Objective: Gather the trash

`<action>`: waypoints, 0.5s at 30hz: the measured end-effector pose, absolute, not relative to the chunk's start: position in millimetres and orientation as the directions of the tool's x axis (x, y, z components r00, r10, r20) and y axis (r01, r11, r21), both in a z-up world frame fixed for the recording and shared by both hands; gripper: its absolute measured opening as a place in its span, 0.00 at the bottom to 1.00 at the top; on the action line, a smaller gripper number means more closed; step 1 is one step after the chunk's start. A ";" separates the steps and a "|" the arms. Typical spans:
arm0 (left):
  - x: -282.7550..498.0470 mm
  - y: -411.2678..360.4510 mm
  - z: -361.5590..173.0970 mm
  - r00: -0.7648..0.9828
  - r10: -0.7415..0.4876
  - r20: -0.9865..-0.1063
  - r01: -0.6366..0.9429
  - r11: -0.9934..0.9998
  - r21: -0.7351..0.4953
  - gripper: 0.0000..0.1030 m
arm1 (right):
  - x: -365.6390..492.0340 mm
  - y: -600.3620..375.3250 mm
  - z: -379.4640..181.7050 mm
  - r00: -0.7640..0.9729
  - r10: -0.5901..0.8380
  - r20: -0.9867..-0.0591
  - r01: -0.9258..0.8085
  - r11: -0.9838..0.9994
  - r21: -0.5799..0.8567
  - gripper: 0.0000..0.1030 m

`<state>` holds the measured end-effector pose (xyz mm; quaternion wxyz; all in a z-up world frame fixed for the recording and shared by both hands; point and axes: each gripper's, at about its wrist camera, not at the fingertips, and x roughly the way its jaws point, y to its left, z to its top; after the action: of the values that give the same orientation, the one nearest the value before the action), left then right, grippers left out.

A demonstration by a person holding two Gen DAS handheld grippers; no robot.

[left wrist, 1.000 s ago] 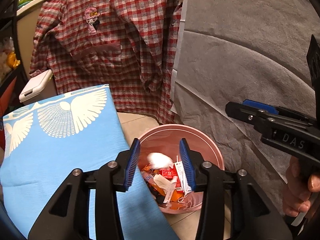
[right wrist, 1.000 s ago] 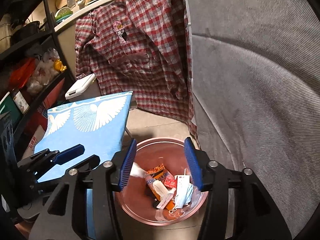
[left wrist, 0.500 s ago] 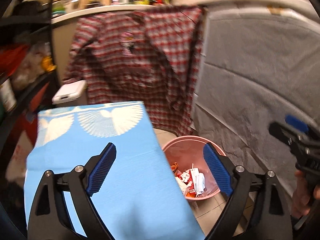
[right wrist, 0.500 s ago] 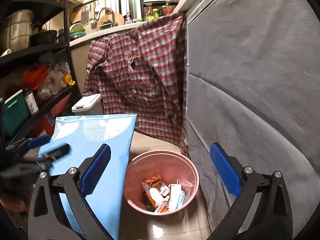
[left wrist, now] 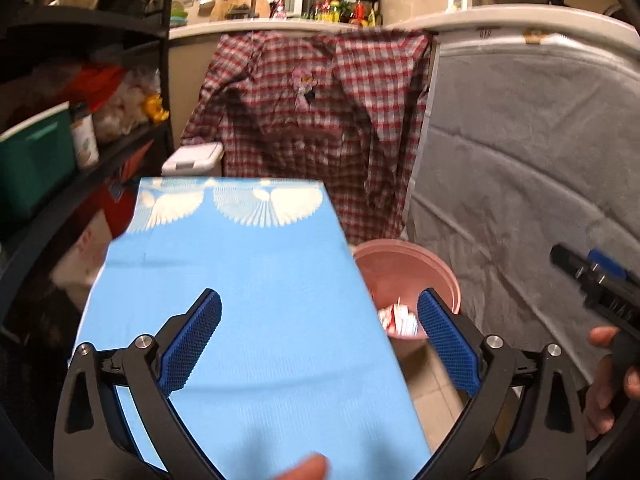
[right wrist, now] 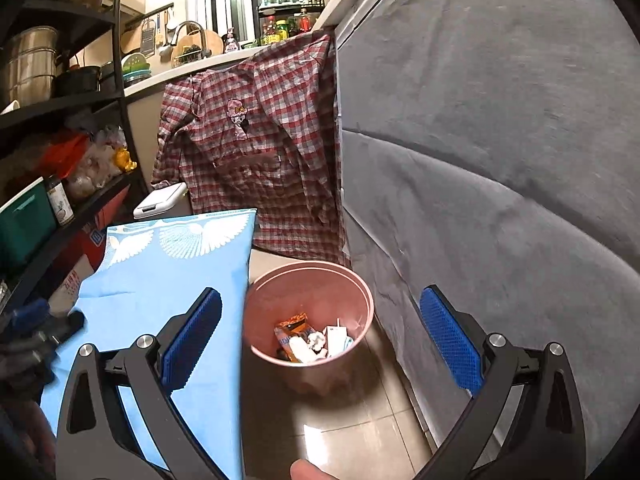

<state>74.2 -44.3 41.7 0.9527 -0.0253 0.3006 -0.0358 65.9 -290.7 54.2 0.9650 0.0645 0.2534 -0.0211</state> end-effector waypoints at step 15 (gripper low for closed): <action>55.7 -69.5 17.4 0.798 -0.062 -0.599 0.032 0.998 -0.061 0.92 | 51.0 -291.7 32.2 0.833 -0.034 -0.552 0.066 0.997 0.039 0.95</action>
<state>55.7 -69.5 17.4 0.9479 -0.0237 0.3166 -0.0248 51.0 -291.7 32.2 0.9569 0.0280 0.2878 -0.0260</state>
